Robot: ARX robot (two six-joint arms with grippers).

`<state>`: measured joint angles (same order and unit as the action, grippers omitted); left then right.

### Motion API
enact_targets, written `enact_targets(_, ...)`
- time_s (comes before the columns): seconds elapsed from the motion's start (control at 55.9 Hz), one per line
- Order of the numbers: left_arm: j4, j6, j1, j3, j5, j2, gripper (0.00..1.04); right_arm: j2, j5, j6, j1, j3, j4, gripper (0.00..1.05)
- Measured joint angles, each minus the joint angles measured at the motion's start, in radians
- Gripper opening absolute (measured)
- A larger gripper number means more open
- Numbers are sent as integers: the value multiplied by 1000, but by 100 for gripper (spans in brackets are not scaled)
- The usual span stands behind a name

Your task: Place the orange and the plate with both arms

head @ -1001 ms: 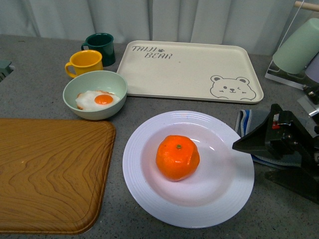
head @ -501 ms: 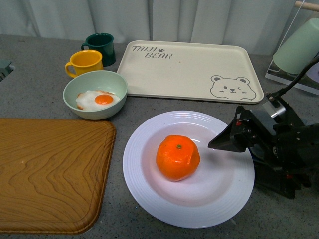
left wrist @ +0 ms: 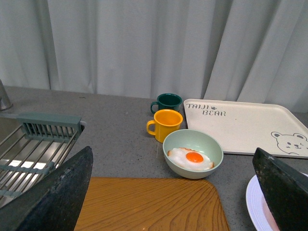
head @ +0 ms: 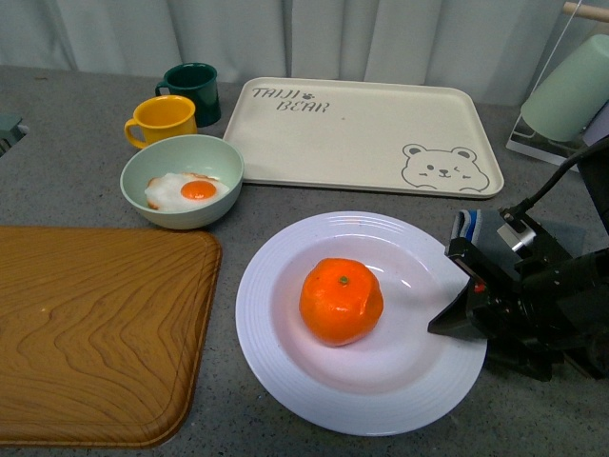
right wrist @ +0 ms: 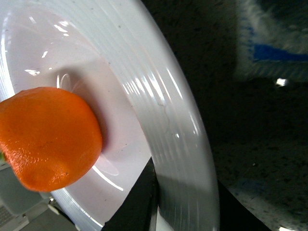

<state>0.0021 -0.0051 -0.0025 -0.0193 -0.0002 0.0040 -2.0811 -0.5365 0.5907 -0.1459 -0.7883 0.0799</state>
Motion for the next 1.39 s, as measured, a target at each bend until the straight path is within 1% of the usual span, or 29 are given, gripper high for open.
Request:
enact_targets(0.197,0,0,0,0,0,0,98,47,-92,8,20,23,64,6)
enact_targets(0.25,0,0,0,0,0,0,98,60,-95,12,24,28,79,4)
enact_targets(0.393,0,0,0,0,0,0,98,75,-97,35,40,54,132,4)
enact_targets(0.483,0,0,0,0,0,0,98,79,-111,64,55,77,201,4)
enact_targets(0.536,0,0,0,0,0,0,98,85,-129,94,67,99,272,4)
enact_targets(0.608,0,0,0,0,0,0,98,92,-187,138,81,116,362,4)
enact_targets(0.697,0,0,0,0,0,0,98,101,-220,190,82,117,452,4)
enact_targets(0.822,0,0,0,0,0,0,98,94,-231,246,82,80,504,4)
enact_targets(0.912,0,0,0,0,0,0,98,61,-228,274,88,18,503,4)
enact_targets(0.983,0,0,0,0,0,0,98,-5,-227,310,97,-84,495,4)
enact_targets(1.162,0,0,0,0,0,0,98,-153,-200,349,110,-333,388,4)
enact_targets(1.234,0,0,0,0,0,0,98,-203,-192,349,110,-432,325,4)
enact_targets(1.395,0,0,0,0,0,0,98,-377,-142,327,94,-776,92,4)
